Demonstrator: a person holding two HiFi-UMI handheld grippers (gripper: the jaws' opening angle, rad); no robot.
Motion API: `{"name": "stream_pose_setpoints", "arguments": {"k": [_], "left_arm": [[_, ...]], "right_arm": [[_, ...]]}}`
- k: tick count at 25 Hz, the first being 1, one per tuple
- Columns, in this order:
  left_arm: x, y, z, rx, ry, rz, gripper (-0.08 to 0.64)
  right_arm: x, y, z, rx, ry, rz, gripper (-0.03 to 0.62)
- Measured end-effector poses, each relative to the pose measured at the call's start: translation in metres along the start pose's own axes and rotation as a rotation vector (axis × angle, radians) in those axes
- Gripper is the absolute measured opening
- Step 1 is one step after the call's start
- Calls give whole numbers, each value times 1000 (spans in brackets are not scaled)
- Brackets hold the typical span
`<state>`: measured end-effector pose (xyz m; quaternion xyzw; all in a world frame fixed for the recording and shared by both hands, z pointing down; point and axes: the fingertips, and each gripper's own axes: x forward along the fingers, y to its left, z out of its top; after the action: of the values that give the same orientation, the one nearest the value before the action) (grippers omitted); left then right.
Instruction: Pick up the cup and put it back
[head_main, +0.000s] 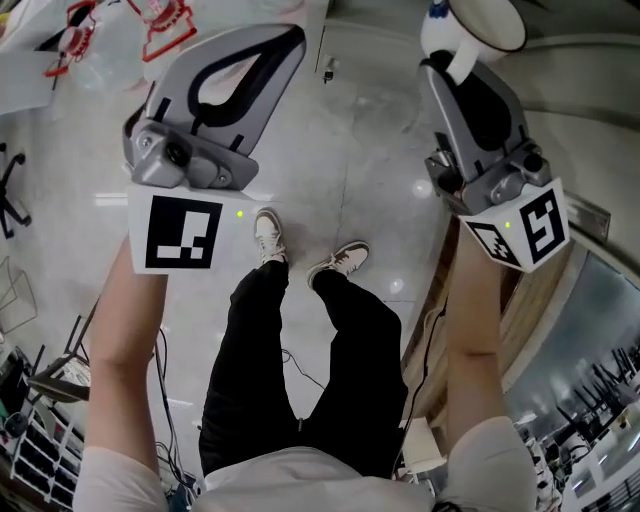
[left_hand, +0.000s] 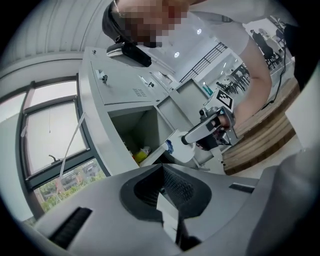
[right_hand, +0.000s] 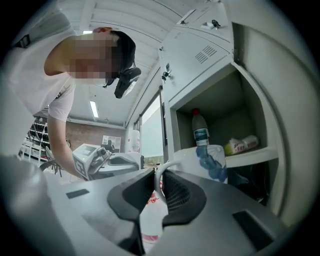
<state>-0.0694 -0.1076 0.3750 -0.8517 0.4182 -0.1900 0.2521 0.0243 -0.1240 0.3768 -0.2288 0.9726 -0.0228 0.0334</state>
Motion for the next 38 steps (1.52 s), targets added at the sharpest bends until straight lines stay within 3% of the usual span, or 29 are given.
{"name": "stream_pose_setpoints", "arguments": {"k": [10,17,28,38], "left_arm": [[25,-35,-49,30,6,-4,20],[43,-51,-71,35,-2,7,20],[49,-49,-91,26,-3,25,20],[55,-48,-92,11,-4,18,20]], "right_arm": [[14,-35,-79,25,-4,23,52],[24,-60,-114,31,-11,24,52],[58,-66,-134,24,-4,63,54],[57,-85,-147,55,38,35,57]]}}
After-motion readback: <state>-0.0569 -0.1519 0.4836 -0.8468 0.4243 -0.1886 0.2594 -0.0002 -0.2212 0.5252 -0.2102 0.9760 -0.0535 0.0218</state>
